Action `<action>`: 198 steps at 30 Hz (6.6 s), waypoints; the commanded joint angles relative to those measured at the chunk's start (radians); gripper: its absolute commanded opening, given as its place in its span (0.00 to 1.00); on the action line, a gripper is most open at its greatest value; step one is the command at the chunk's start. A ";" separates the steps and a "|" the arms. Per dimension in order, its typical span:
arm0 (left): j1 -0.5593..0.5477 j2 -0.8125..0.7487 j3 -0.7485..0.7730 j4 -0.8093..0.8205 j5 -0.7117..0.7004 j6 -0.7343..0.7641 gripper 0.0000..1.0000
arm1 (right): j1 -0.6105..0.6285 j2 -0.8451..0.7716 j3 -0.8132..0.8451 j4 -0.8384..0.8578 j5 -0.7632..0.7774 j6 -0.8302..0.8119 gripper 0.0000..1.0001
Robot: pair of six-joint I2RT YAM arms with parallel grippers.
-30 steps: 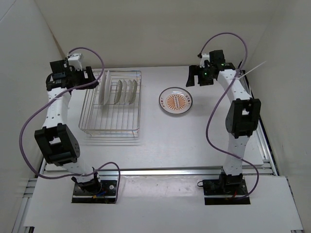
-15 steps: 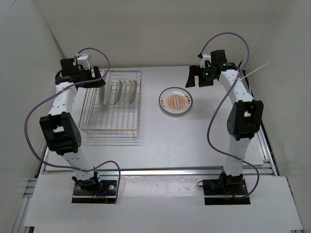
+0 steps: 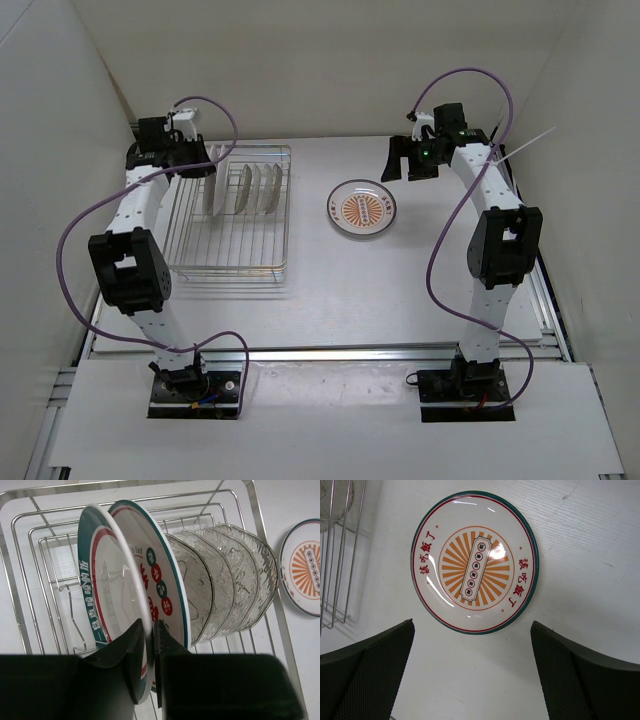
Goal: Unload the plates from the dish rack
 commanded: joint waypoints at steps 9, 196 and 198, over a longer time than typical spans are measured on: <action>-0.027 -0.029 0.051 -0.004 -0.093 -0.049 0.11 | -0.003 -0.037 -0.002 -0.001 -0.011 -0.024 1.00; -0.388 -0.382 0.246 -0.372 -0.336 0.227 0.11 | -0.005 -0.040 0.027 -0.029 0.032 -0.016 0.75; -0.478 -0.414 0.215 -0.372 -0.414 0.309 0.11 | -0.005 -0.052 0.046 -0.049 0.032 -0.016 0.75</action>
